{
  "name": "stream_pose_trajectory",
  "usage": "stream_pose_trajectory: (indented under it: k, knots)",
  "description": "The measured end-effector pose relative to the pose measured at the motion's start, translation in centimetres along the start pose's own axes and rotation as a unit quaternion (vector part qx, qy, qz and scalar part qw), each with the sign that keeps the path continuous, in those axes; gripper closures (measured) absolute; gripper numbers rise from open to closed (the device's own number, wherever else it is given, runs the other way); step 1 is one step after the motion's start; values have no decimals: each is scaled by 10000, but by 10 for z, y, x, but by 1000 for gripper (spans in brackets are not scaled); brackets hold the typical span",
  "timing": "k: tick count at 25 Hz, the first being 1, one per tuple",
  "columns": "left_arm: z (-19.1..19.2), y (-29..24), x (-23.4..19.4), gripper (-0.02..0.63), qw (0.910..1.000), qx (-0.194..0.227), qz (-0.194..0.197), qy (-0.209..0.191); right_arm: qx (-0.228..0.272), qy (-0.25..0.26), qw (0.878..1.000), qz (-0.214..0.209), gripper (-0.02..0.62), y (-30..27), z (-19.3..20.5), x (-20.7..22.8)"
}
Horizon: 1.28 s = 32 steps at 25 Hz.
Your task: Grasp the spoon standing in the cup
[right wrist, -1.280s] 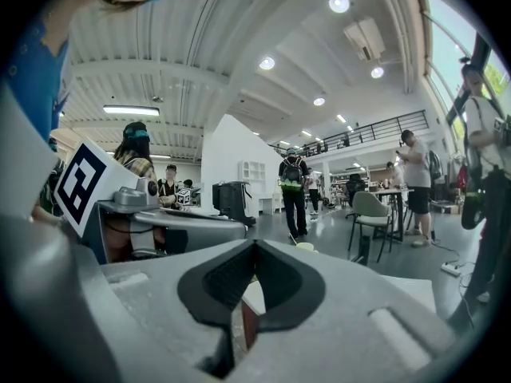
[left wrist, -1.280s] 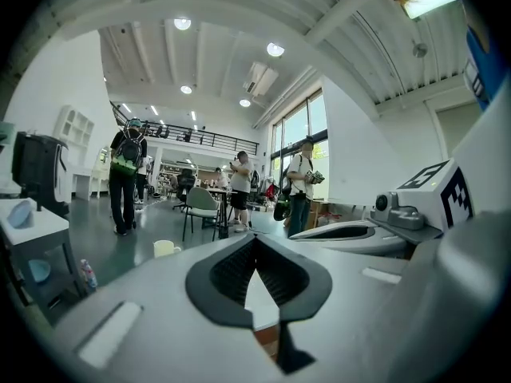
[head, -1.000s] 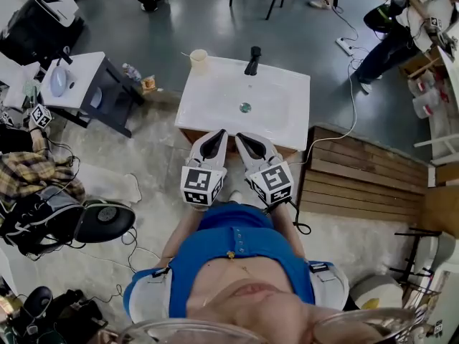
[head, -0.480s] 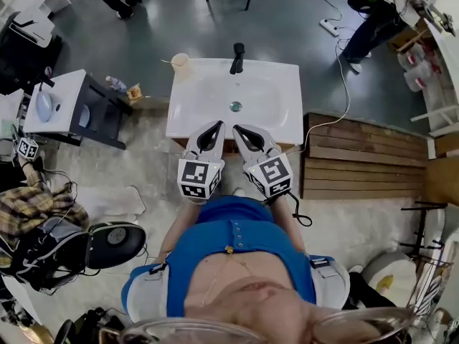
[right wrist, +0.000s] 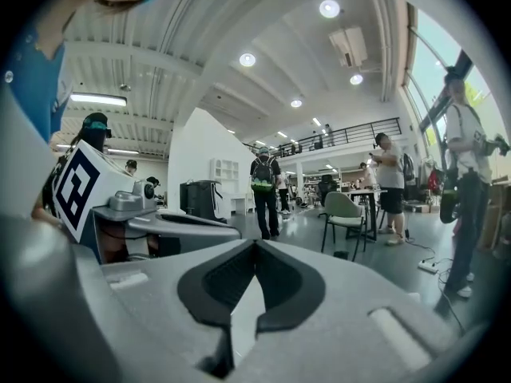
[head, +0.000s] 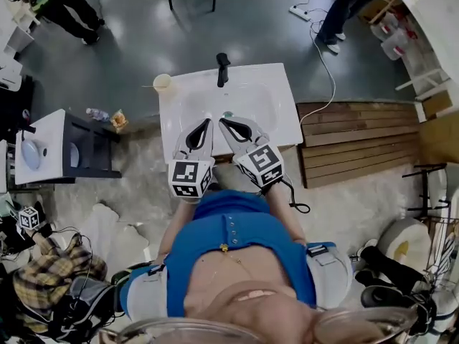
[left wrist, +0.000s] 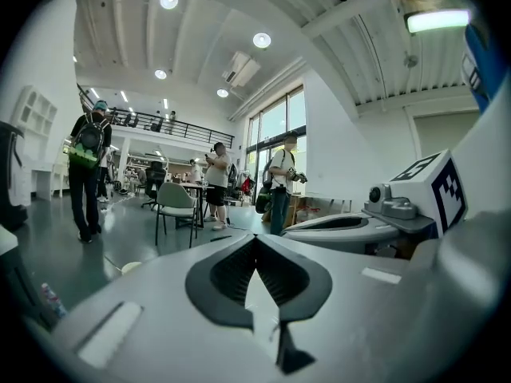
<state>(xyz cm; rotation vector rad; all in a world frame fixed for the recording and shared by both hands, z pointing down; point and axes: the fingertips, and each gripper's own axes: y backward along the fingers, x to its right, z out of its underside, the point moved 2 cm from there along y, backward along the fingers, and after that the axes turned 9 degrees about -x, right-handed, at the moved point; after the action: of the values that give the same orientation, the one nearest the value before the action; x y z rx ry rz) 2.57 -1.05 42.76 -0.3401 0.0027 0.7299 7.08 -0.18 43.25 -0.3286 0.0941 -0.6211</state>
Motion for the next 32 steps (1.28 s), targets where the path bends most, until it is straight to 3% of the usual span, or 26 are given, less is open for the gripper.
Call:
stream_pose_trajectory:
  k: [12, 16, 24, 32]
  knots:
    - [-23, -15, -63, 606, 9996, 176, 46, -208, 178, -322, 9993, 87, 592, -59, -18, 19]
    - [-29, -27, -75, 606, 9999, 142, 12, -52, 124, -187, 9997, -39, 592, -76, -27, 26]
    - [-41, -45, -76, 606, 9989, 26, -468, 43, 50, 158, 9986, -503, 592, -85, -44, 49]
    - [-53, -62, -70, 606, 9932, 218, -1135, 140, 99, 388, 9935, -1066, 592, -87, -47, 79]
